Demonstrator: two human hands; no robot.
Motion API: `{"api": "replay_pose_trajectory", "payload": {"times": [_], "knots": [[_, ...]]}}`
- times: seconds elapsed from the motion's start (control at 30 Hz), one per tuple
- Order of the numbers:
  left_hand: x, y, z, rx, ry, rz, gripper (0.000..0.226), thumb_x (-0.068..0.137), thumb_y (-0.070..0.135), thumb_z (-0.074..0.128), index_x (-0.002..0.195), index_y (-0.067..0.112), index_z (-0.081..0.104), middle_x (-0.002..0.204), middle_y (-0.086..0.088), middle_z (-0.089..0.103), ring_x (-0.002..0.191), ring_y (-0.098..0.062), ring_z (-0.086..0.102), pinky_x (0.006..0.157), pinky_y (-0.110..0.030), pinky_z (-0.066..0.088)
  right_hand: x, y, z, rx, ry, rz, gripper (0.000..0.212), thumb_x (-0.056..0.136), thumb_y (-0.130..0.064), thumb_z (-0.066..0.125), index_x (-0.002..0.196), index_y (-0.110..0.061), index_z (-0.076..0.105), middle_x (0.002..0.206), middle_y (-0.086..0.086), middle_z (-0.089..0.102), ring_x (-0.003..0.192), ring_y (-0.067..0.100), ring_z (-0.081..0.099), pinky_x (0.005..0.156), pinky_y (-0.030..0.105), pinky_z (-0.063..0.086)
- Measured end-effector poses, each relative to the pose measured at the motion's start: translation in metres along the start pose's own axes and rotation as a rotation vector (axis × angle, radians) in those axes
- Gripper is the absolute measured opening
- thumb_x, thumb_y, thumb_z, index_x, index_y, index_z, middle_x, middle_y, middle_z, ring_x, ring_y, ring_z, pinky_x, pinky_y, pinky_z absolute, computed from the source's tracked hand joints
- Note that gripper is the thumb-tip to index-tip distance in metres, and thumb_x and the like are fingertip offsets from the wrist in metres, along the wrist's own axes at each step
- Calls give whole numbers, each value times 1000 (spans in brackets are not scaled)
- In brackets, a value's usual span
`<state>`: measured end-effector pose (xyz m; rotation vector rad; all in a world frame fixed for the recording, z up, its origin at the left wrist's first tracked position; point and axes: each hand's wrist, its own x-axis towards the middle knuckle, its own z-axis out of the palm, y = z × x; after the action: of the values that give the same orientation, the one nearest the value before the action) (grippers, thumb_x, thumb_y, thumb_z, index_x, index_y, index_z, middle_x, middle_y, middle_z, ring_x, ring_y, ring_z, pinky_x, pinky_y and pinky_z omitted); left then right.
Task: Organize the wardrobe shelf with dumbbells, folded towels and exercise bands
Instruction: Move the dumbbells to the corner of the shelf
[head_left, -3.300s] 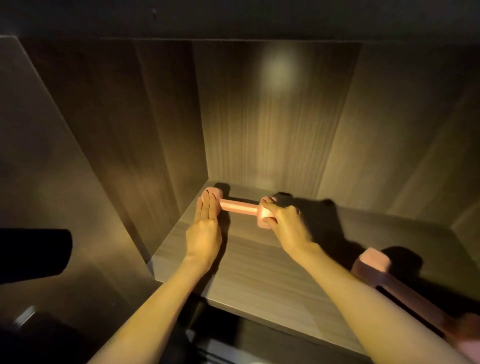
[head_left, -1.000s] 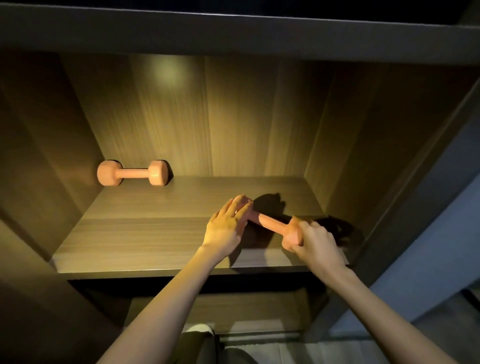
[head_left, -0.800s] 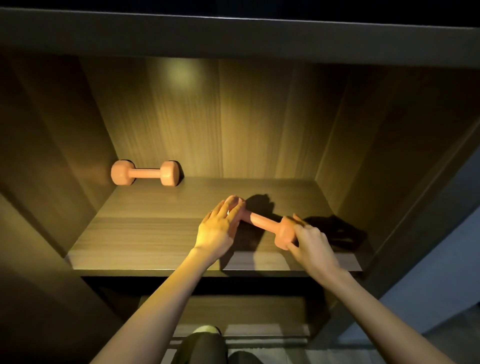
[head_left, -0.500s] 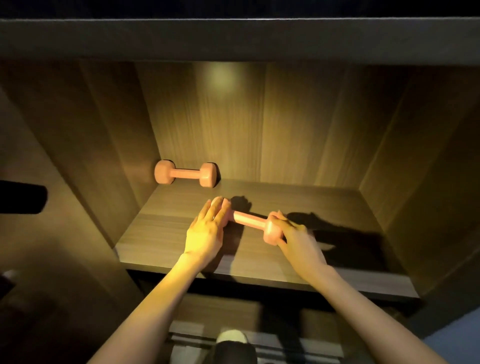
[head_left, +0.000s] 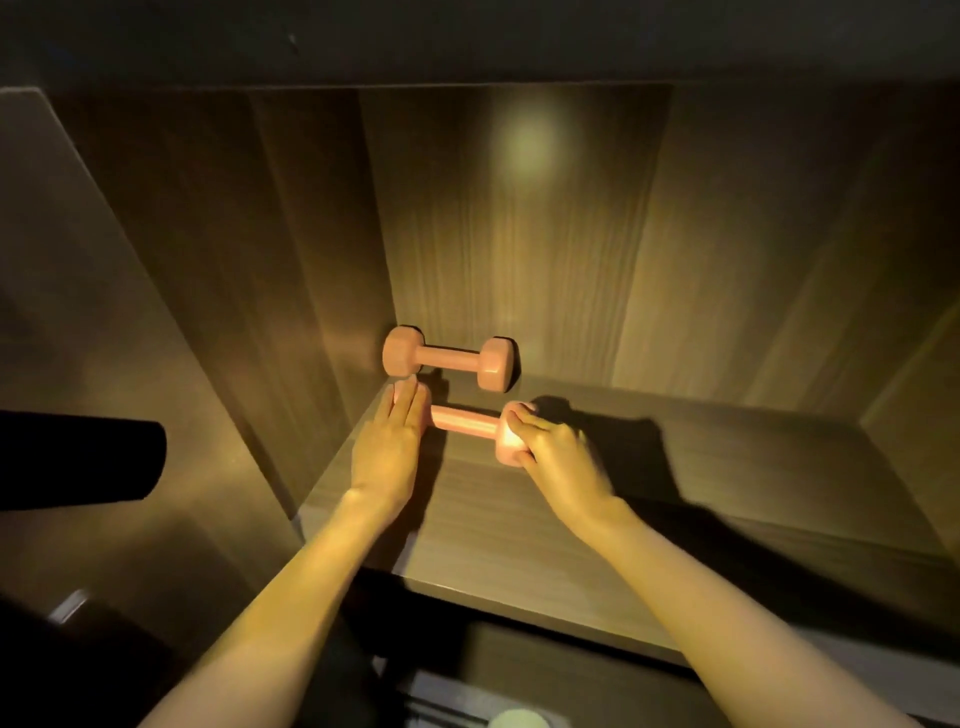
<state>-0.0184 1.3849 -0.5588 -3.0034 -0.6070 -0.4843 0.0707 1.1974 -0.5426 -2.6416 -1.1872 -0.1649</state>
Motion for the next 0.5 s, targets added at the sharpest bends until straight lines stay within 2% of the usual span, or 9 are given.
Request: {"api": "replay_pose_trajectory", "payload": {"times": [0.13,0.33,0.5], "knots": [[16,-16,5,-27,3,-51,67,97,-3,38,153,14,3,161,-5,0,147,-27,1,118,-32,11,27,-8,5,30,-21,-11,62,92,-4,57,147,-20,34,143,6,49,121,32,55,97,49,48],[37,-31,12,-138,-8,-118,69,96,-5,38,153,15,3,161,-2,-3,147,-24,-4,120,-37,11,57,-16,16,58,21,-31,63,92,-1,57,148,-18,33,143,8,49,122,28,55,102,42,45],[40,-37,17,-159,-5,-126,73,94,-8,39,153,16,1,160,-1,-7,147,-23,-9,120,-38,14,60,-17,16,102,35,-56,60,93,-11,59,148,-17,34,146,4,46,125,26,53,106,38,42]]}}
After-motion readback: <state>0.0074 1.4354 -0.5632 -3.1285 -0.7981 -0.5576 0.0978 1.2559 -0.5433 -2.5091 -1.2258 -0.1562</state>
